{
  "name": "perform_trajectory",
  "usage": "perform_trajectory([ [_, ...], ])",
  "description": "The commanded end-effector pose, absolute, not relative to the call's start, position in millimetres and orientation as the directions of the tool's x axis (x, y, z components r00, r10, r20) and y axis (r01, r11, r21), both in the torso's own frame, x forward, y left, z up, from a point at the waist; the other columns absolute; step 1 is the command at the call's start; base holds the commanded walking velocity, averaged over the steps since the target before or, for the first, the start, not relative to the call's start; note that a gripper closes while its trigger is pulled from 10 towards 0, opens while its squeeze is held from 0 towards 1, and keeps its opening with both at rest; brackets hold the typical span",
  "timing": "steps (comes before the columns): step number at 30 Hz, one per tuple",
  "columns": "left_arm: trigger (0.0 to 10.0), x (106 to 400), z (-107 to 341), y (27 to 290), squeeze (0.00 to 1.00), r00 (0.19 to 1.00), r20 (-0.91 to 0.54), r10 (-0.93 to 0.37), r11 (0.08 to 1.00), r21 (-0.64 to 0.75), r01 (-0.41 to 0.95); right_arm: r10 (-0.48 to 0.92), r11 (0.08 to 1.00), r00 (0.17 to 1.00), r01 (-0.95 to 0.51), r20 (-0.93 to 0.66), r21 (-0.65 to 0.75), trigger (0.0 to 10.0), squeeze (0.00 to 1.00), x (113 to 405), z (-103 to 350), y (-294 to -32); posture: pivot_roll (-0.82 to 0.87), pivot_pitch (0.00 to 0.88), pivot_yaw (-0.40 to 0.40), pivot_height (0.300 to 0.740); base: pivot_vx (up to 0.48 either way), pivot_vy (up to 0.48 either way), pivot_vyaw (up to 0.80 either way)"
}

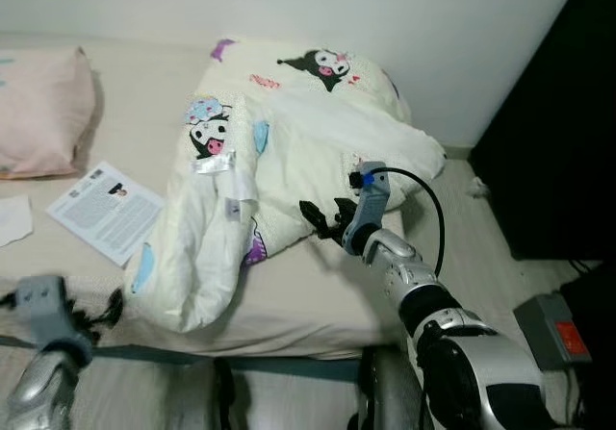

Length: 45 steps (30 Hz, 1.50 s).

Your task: Clean up the room

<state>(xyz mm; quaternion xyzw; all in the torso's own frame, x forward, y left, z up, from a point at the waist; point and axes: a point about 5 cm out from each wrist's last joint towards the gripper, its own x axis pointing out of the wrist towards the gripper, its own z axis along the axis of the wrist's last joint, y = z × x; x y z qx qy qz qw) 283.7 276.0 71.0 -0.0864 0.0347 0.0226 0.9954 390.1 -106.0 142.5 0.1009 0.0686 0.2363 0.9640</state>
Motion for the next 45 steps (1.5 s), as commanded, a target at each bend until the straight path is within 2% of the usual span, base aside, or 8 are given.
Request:
perform_trajectory([
  [1, 10.0, 303, 80, 245, 0.00, 0.996, -0.041, -0.082, 0.974, -0.216, 0.071, 0.469, 0.868, 0.882, -0.451, -0.043, 0.208, 10.0, 0.00, 395, 156, -112, -0.09, 0.355, -0.029, 0.550, 0.000, 0.000, 0.00],
  [8, 10.0, 321, 108, 213, 0.00, 0.984, 0.072, -0.165, 0.953, -0.244, 0.178, 0.466, 0.871, 0.884, -0.452, -0.037, 0.192, 10.0, 0.00, 393, 155, -113, -0.08, 0.330, -0.045, 0.550, 0.000, 0.000, 0.00],
  [15, 10.0, 341, 160, 229, 0.00, 0.977, 0.199, -0.077, 0.949, -0.285, 0.133, 0.484, 0.856, 0.875, -0.470, -0.014, 0.216, 10.0, 0.00, 391, 155, -101, -0.08, 0.286, -0.027, 0.550, 0.000, 0.000, 0.00],
  [21, 10.0, 368, 213, 197, 0.00, 0.908, 0.353, -0.224, 0.898, -0.287, 0.333, 0.451, 0.875, 0.892, -0.440, -0.011, 0.201, 10.0, 0.00, 386, 146, -108, -0.10, 0.189, 0.020, 0.550, 0.000, 0.000, 0.00],
  [27, 10.0, 369, 232, 148, 0.00, 0.756, 0.368, -0.542, 0.777, -0.124, 0.618, 0.382, 0.910, 0.923, -0.366, -0.050, 0.196, 10.0, 0.00, 373, 124, -118, -0.13, 0.128, 0.057, 0.550, 0.000, 0.000, 0.00],
  [33, 10.0, 376, 226, 144, 0.00, 0.809, 0.319, -0.494, 0.836, -0.079, 0.542, 0.351, 0.920, 0.936, -0.339, -0.033, 0.195, 10.0, 0.00, 364, 120, -124, -0.15, 0.110, 0.079, 0.550, 0.000, 0.000, 0.00],
  [35, 10.0, 385, 209, 143, 0.00, 0.914, 0.241, -0.327, 0.940, -0.011, 0.340, 0.349, 0.922, 0.937, -0.342, -0.009, 0.184, 10.0, 0.00, 355, 121, -127, -0.17, 0.089, 0.097, 0.550, 0.000, 0.000, 0.00],
  [45, 10.0, 384, 162, 104, 0.00, 0.975, 0.057, -0.213, 0.966, 0.165, 0.202, 0.271, 0.943, 0.963, -0.265, -0.004, 0.199, 10.0, 0.00, 327, 122, -145, -0.25, 0.096, 0.093, 0.550, 0.000, 0.000, 0.00],
])
